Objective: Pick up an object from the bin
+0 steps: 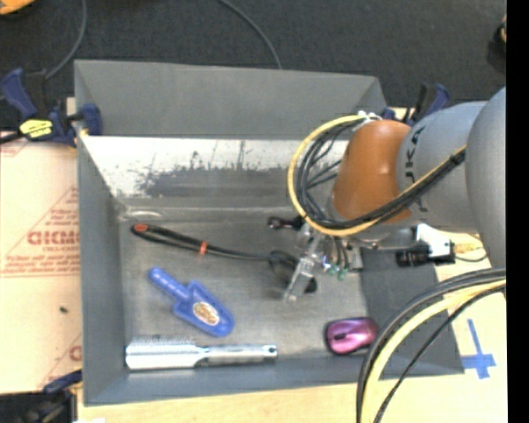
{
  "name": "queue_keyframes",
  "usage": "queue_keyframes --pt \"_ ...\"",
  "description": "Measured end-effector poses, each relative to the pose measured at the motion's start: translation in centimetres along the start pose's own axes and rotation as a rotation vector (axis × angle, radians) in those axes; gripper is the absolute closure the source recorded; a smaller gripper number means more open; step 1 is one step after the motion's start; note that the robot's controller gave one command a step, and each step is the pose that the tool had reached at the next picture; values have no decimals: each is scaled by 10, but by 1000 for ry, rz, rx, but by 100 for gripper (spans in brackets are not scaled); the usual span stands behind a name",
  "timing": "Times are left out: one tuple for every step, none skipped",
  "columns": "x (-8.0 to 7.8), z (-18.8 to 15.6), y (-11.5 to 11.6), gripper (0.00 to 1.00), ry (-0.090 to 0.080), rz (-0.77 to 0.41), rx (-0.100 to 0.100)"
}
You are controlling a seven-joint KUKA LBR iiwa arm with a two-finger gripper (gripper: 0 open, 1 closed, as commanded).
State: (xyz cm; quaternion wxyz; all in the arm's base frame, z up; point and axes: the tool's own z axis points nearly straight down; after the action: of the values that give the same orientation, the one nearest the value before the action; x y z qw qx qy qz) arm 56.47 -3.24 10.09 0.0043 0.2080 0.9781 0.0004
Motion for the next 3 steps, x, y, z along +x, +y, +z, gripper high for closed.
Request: queue_keyframes --pt "-7 31 -3 0 2 -91 4" --pt "-13 31 -8 100 -1 135 -1" --pt "-13 31 -8 100 -1 134 0"
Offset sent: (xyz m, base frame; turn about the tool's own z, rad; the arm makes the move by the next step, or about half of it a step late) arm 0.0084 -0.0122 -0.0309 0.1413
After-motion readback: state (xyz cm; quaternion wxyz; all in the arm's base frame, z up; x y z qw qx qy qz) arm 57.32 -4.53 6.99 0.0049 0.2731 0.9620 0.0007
